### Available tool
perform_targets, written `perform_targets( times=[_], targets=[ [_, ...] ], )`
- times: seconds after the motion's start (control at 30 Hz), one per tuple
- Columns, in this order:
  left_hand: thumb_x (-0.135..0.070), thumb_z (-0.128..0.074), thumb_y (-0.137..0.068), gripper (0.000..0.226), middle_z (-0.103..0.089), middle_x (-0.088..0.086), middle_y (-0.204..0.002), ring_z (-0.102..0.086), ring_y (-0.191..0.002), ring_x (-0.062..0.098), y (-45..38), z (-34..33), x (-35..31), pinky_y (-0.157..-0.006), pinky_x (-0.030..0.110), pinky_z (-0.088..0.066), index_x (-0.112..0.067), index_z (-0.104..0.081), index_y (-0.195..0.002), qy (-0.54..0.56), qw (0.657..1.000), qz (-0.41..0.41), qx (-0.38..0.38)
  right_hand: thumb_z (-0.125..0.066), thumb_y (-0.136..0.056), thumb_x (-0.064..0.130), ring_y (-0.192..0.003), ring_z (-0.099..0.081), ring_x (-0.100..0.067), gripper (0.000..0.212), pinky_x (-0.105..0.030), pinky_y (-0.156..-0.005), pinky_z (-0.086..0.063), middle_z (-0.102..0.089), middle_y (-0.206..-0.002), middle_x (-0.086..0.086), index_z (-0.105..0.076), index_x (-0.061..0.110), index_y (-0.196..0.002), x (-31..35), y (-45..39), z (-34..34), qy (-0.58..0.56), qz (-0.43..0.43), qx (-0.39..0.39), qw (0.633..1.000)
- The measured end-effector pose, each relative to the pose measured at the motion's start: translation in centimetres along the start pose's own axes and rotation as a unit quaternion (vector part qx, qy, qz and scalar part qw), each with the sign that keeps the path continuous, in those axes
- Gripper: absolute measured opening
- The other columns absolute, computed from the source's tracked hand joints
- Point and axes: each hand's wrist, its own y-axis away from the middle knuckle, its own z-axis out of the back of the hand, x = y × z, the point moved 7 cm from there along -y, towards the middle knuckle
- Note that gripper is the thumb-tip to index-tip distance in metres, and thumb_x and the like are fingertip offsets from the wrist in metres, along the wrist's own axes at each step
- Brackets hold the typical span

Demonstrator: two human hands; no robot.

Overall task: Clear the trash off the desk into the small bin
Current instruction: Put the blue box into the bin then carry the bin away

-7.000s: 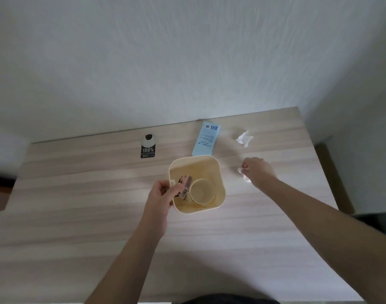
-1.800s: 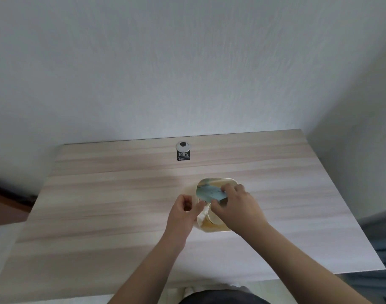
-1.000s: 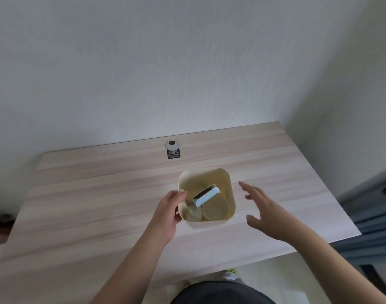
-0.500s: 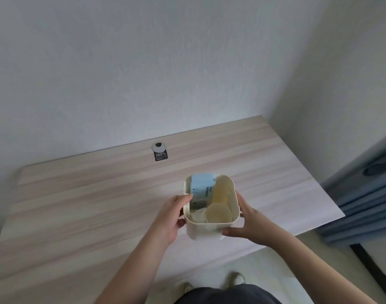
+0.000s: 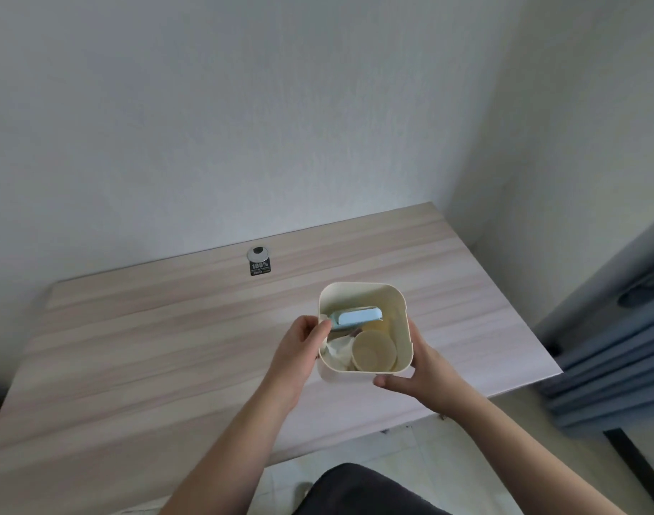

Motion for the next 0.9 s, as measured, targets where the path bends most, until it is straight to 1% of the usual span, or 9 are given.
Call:
perform_targets(
  times=[0.13,0.23,0.4,0.47,0.57,0.7,0.77,0.83,0.9],
  targets=[
    [-0.068,-0.057,-0.071,0.055,-0.071,-0.004,-0.097,-0.065,-0.095,0.015,1.9,-0.7,-0.3,-0.086,0.03,-0.049,-0.022,-0.062,-0.103,-0.007,0.999,-0.036,0.005,-0.082,-0.071,0.038,-0.12,-0.054,0.0,0.1,-0.007,-0.091,-0.042,-0.052,-0.133,0.024,-0.016,0.047,-0.146,0.2,0.8,1.4,-0.043,0.028,0.011,0.999],
    [-0.078,-0.064,-0.064,0.079,-0.067,0.001,-0.119,-0.061,-0.114,0.016,3.9,-0.4,-0.3,-0.096,0.032,-0.047,-0.022,-0.056,-0.119,-0.029,0.996,-0.077,0.038,-0.08,-0.075,0.038,-0.129,-0.047,-0.004,0.098,-0.014,-0.099,-0.042,-0.046,-0.143,0.02,-0.016,0.041,-0.149,0.9,1.1,1.7,-0.063,0.059,0.029,0.996],
    [-0.049,-0.087,-0.055,0.09,-0.053,-0.008,-0.128,-0.056,-0.118,0.01,7.6,0.8,0.8,-0.088,0.023,-0.049,-0.027,-0.039,-0.128,-0.111,0.989,-0.089,0.036,-0.077,-0.076,0.043,-0.142,-0.027,-0.004,0.099,-0.034,-0.116,-0.03,-0.027,-0.155,0.017,-0.015,0.03,-0.152,2.3,1.2,0.3,-0.053,0.121,0.087,0.987],
    [-0.042,-0.089,-0.051,0.092,-0.05,-0.012,-0.129,-0.058,-0.115,0.008,8.9,1.7,1.2,-0.086,0.021,-0.05,-0.039,-0.034,-0.125,-0.142,0.986,-0.09,-0.001,-0.074,-0.075,0.052,-0.143,-0.019,0.0,0.101,-0.024,-0.116,-0.025,-0.021,-0.154,0.025,-0.013,0.032,-0.152,3.0,1.1,-0.7,-0.051,0.137,0.101,0.984],
    [-0.044,-0.092,-0.047,0.095,-0.05,-0.016,-0.129,-0.062,-0.108,0.004,10.9,2.9,1.7,-0.08,0.021,-0.053,-0.051,-0.03,-0.119,-0.143,0.983,-0.088,-0.067,-0.072,-0.072,0.056,-0.141,-0.016,0.005,0.101,0.0,-0.103,-0.023,-0.022,-0.147,0.033,-0.008,0.043,-0.15,4.5,1.0,-2.6,-0.071,0.147,0.119,0.979],
    [-0.043,-0.093,-0.046,0.086,-0.061,-0.021,-0.115,-0.065,-0.1,0.001,13.6,5.5,1.6,-0.074,0.021,-0.055,-0.067,-0.036,-0.107,-0.104,0.974,-0.102,-0.173,-0.064,-0.074,0.064,-0.143,-0.011,0.001,0.102,-0.002,-0.104,-0.023,-0.019,-0.148,0.032,-0.007,0.033,-0.152,7.0,1.0,-5.6,-0.098,0.166,0.14,0.971],
    [-0.042,-0.094,-0.046,0.085,-0.06,-0.029,-0.11,-0.065,-0.1,0.0,15.1,6.8,1.4,-0.074,0.017,-0.054,-0.069,-0.038,-0.103,-0.102,0.969,-0.108,-0.197,-0.044,-0.082,0.074,-0.145,-0.01,-0.003,0.091,-0.013,-0.111,-0.022,-0.017,-0.152,0.029,-0.01,0.028,-0.153,8.1,1.3,-6.9,-0.12,0.191,0.151,0.962],
    [-0.04,-0.095,-0.046,0.085,-0.059,-0.032,-0.108,-0.065,-0.1,0.001,16.8,8.3,1.3,-0.074,0.018,-0.055,-0.069,-0.038,-0.102,-0.093,0.966,-0.113,-0.215,-0.019,-0.091,0.069,-0.147,-0.014,-0.012,0.073,-0.036,-0.116,-0.021,-0.019,-0.158,0.014,-0.015,0.03,-0.152,8.6,1.6,-8.4,-0.167,0.191,0.169,0.952],
    [-0.039,-0.095,-0.047,0.085,-0.058,-0.03,-0.108,-0.063,-0.101,0.001,18.4,9.8,1.2,-0.073,0.018,-0.056,-0.069,-0.038,-0.103,-0.093,0.961,-0.119,-0.234,-0.009,-0.095,0.06,-0.146,-0.023,-0.013,0.062,-0.042,-0.113,-0.027,-0.025,-0.158,0.01,-0.022,0.035,-0.15,9.0,1.7,-10.0,-0.204,0.169,0.178,0.948]
  ],
)
